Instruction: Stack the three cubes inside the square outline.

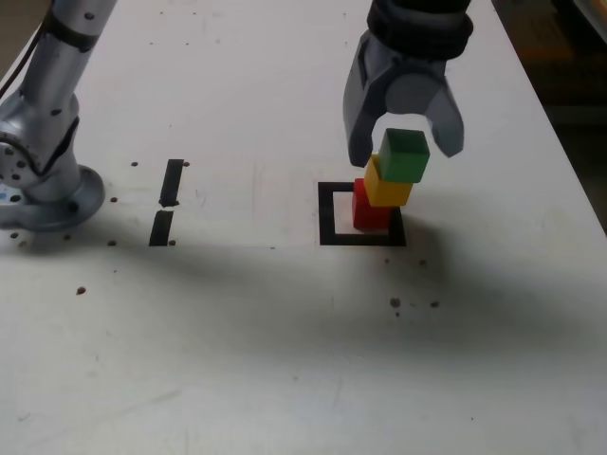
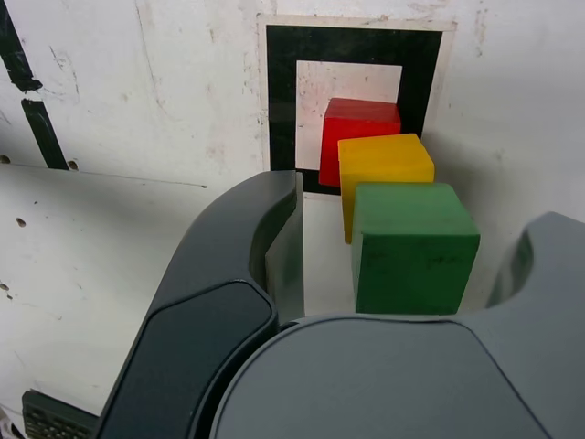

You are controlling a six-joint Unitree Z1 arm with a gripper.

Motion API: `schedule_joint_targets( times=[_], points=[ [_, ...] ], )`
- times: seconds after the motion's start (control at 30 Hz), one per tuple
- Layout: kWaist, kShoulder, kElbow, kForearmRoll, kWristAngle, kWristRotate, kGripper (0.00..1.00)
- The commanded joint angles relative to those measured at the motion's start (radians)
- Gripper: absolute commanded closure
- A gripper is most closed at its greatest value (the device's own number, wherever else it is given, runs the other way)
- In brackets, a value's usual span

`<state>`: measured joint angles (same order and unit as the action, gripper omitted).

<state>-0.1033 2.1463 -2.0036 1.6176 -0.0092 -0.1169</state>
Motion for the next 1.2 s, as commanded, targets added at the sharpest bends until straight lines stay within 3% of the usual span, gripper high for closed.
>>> schedule_joint_targets(
  times=[0.0, 0.5, 0.87, 1.03, 1.17],
  points=[
    [-0.002, -0.024, 0.004, 0.016, 0.002, -0.001, 0.00],
    [0.010, -0.186, 0.129, 0.017, 0.019, -0.018, 0.00],
    [0.013, -0.158, 0.116, 0.013, 0.031, 0.088, 0.00],
    [-0.026, -0.076, -0.068, 0.011, 0.039, 0.197, 0.00],
    [-0.060, -0.022, -0.169, 0.012, 0.077, 0.337, 0.00]
  ],
)
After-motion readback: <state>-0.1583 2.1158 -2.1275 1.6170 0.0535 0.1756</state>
